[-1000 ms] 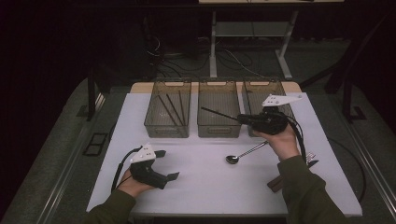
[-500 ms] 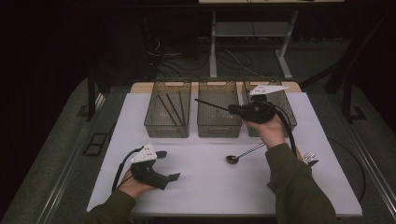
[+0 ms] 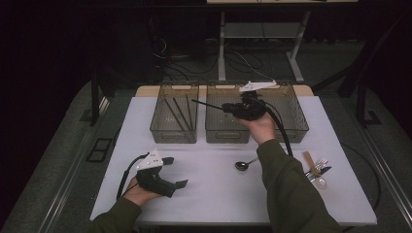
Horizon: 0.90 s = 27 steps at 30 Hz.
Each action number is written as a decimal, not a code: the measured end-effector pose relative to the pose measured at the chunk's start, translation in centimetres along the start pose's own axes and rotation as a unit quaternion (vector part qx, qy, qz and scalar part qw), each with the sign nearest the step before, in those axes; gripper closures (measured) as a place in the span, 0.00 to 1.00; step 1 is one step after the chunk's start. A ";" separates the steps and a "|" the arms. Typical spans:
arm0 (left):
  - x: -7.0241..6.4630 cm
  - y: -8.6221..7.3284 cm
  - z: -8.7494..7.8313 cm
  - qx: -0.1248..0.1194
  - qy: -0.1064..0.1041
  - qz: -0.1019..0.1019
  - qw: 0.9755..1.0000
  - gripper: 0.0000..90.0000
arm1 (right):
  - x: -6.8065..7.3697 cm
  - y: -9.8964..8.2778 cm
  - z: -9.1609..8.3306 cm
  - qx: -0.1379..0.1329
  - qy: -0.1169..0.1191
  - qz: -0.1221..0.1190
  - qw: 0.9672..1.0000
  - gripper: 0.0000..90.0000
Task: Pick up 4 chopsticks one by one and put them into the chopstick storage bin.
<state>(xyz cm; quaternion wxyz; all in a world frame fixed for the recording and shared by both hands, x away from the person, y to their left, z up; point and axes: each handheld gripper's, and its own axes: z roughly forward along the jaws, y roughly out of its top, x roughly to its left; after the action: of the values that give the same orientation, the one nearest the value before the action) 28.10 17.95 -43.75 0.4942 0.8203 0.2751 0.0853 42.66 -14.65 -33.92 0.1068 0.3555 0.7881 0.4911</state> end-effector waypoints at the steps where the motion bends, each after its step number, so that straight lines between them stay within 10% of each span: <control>1: 0.0 0.0 0.0 -0.001 0.000 -0.001 1.000 0.03 | 0.1 0.1 0.4 0.001 0.000 0.000 1.000 0.95; 27: -0.1 0.0 0.2 0.000 -0.001 -0.005 1.000 0.00 | 2.6 3.7 8.6 0.032 -0.040 -0.011 0.999 0.95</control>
<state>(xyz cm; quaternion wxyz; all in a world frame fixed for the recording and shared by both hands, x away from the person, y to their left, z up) 28.11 17.72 -43.88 0.4948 0.8192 0.2782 0.0818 46.91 -5.97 -34.55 0.1317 0.3695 0.8022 0.4501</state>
